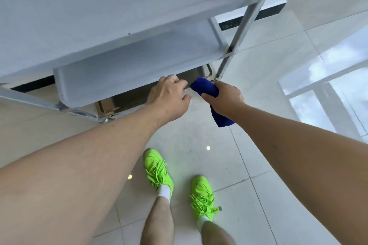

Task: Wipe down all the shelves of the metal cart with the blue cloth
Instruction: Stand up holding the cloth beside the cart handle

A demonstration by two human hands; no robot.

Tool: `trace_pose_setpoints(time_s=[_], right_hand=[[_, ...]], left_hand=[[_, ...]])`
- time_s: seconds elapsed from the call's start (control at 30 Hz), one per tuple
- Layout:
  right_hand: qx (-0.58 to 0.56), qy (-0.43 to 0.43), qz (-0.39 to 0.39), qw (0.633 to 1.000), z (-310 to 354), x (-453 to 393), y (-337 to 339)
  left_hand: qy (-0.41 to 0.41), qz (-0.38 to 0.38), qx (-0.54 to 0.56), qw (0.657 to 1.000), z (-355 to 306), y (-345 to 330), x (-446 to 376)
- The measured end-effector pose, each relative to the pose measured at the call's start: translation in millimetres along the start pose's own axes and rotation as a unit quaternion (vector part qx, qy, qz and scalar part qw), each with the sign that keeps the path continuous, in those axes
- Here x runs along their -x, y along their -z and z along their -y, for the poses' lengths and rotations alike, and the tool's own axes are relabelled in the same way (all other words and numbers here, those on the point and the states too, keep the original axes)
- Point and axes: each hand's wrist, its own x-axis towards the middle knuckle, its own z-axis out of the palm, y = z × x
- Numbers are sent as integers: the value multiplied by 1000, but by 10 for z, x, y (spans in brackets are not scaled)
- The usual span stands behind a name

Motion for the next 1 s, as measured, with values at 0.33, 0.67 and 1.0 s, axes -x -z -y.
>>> trace_pose_setpoints(time_s=[0.33, 0.67, 1.0], right_hand=[[-58, 32, -58, 996, 957, 1050, 1539], [-123, 41, -176, 976, 1818, 1262, 2727], [-143, 32, -242, 959, 2546, 828, 3349]], left_hand=[[23, -56, 6, 998, -648, 1886, 607], [-38, -133, -17, 990, -912, 3384, 374], [-111, -161, -36, 980, -853, 4295, -341]])
